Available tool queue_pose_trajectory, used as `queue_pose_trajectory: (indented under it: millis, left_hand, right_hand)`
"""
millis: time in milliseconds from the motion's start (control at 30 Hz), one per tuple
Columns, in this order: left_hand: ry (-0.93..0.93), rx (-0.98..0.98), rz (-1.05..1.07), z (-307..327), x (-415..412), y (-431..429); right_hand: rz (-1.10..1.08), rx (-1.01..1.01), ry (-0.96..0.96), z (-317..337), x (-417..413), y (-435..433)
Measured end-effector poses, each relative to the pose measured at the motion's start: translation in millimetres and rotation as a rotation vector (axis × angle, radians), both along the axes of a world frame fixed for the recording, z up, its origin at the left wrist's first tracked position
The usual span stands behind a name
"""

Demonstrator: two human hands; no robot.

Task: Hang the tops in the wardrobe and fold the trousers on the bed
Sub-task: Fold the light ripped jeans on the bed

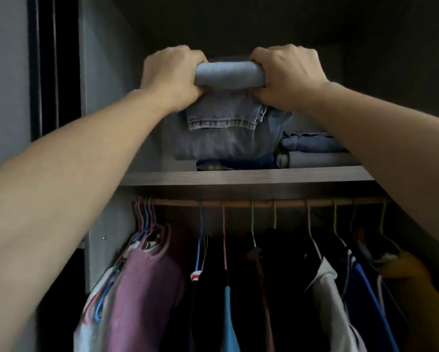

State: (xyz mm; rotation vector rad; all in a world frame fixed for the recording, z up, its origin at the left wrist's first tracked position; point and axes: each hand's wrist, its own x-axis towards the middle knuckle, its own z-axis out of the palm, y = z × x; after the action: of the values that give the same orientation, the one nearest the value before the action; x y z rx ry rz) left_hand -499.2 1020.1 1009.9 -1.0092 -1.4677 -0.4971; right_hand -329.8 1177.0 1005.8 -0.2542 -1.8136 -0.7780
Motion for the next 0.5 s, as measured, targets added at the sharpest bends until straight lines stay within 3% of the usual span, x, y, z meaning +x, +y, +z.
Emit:
queue_pose_trajectory:
  millis: [400,500]
  left_hand:
    - [0.061,0.095,-0.034,69.8,-145.6,146.3]
    - [-0.008,-0.107,-0.047,36.8,-165.5,174.4]
  right_hand:
    - [-0.182,-0.033,0.148,68.2,-142.7,113.1]
    - [-0.209,-0.148,0.010,41.9,-157.9,141.6]
